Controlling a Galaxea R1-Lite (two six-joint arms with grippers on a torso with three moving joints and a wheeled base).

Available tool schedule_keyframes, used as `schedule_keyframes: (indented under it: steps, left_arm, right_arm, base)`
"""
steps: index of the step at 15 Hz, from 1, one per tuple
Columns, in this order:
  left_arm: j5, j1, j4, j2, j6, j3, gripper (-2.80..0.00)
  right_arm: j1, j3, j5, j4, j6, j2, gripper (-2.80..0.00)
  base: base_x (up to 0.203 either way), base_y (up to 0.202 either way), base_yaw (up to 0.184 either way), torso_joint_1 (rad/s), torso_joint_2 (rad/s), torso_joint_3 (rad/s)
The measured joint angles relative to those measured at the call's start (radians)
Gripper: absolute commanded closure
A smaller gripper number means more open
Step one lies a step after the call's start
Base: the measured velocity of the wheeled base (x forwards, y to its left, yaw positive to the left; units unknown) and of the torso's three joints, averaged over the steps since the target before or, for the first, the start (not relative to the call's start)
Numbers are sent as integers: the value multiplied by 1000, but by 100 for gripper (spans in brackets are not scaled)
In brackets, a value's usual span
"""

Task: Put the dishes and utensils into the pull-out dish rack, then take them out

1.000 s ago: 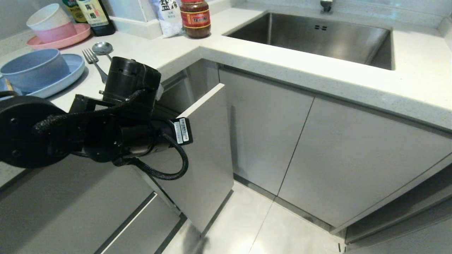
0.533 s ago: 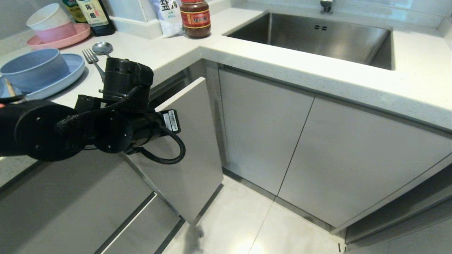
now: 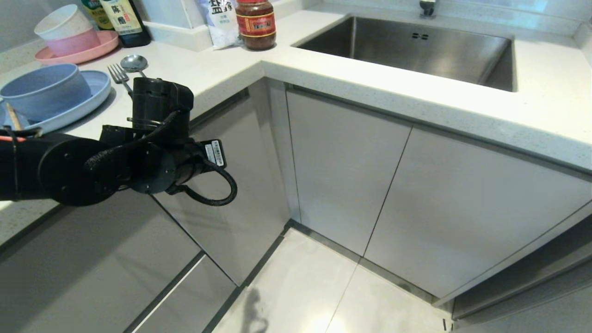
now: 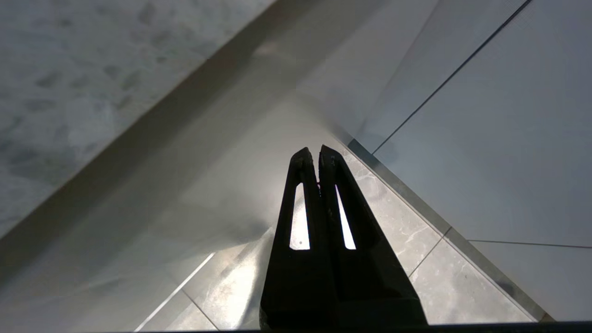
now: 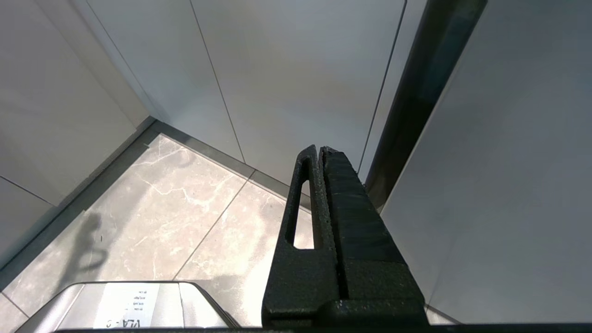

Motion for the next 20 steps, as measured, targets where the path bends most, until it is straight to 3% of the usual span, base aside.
schedule_keyframes:
  steps: [13, 17, 20]
  left_arm:
    - [-2, -31, 9, -21, 5, 24, 0]
    - [-29, -75, 11, -129, 28, 59, 0]
    - [-88, -86, 12, -265, 72, 79, 0]
  right_arm:
    - [0, 0, 0, 0, 0, 0, 0]
    - [0, 0, 0, 0, 0, 0, 0]
    - [0, 0, 0, 0, 0, 0, 0]
  base:
    - [0, 0, 0, 0, 0, 0]
    - [0, 0, 0, 0, 0, 0]
    - [0, 0, 0, 0, 0, 0]
